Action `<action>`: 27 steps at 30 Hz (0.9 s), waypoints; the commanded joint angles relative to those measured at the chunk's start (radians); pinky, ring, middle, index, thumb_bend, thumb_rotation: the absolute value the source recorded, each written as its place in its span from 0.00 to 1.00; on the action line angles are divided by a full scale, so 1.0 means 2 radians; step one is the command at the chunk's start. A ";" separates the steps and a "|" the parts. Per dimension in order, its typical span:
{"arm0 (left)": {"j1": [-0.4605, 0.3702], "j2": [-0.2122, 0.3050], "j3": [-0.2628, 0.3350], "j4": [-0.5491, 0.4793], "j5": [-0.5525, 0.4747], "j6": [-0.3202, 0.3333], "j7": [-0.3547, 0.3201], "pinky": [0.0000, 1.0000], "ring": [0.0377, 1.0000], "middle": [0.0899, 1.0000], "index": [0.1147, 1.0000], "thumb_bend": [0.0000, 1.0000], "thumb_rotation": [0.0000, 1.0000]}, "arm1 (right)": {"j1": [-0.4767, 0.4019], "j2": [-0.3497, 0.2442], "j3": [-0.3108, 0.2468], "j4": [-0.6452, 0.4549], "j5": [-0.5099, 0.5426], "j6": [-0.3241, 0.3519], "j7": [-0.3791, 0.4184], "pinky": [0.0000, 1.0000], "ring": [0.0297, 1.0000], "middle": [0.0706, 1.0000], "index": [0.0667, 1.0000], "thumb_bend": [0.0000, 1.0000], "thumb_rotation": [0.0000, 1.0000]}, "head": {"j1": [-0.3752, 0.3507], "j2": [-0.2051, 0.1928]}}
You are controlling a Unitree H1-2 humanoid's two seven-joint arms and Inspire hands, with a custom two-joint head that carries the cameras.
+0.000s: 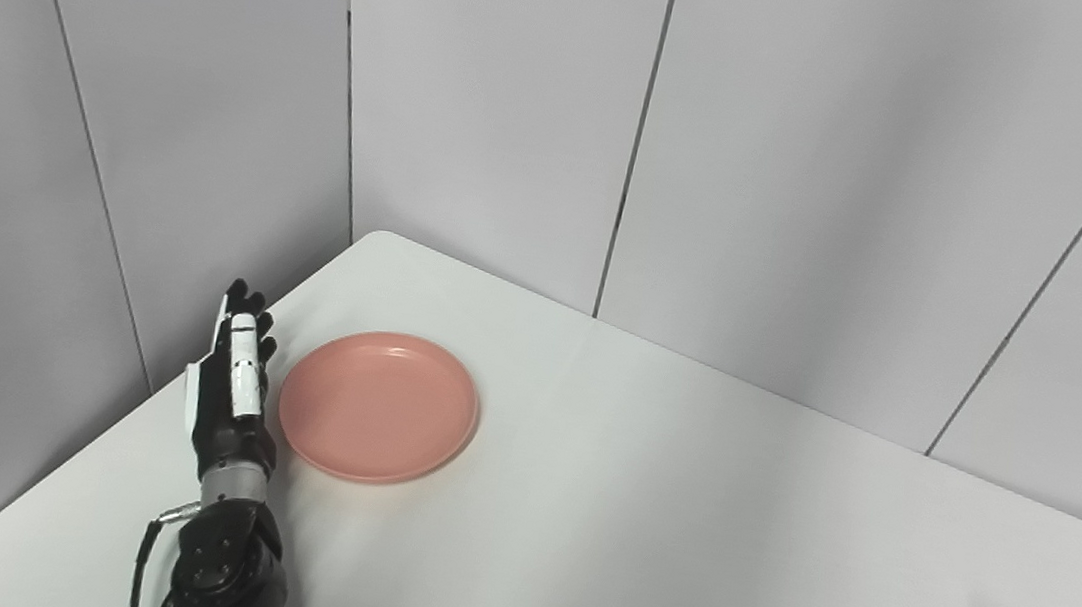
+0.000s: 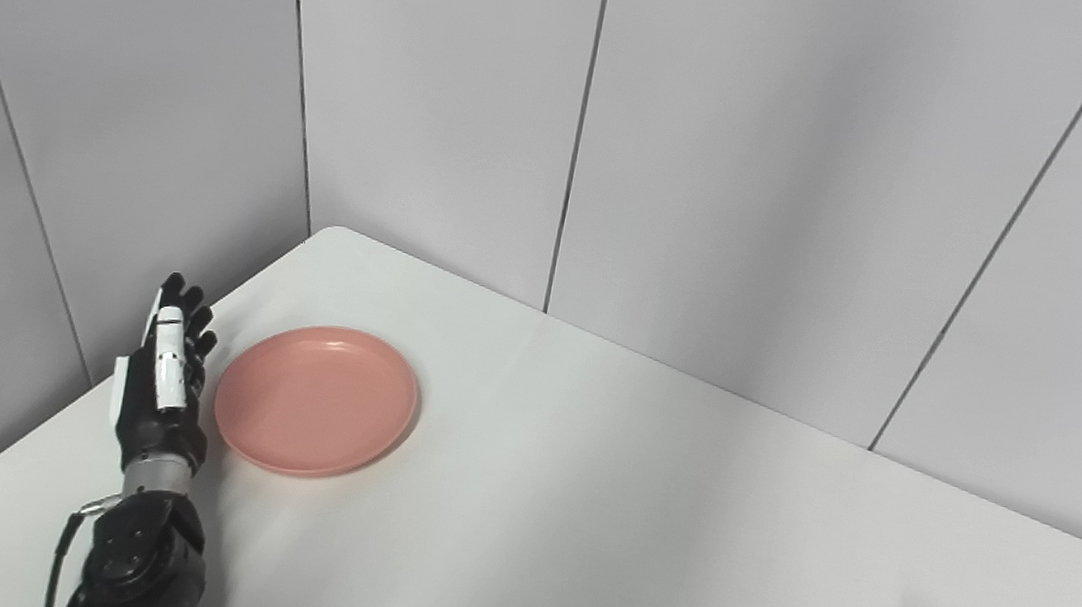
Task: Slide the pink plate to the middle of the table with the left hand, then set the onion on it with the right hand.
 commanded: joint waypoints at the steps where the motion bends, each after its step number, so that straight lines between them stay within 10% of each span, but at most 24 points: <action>1: -0.012 0.010 -0.004 -0.011 -0.007 0.005 -0.009 0.97 0.96 0.96 0.93 0.38 1.00 | -0.005 -0.002 -0.002 -0.010 0.000 0.007 0.000 0.49 0.75 0.79 0.71 1.00 0.73 | 0.001 0.000; 27: -0.043 0.021 -0.010 0.042 -0.036 0.015 -0.023 0.96 0.95 0.96 0.94 0.35 1.00 | -0.002 -0.001 -0.002 -0.019 0.000 0.013 -0.001 0.55 0.77 0.80 0.73 1.00 0.73 | 0.000 0.004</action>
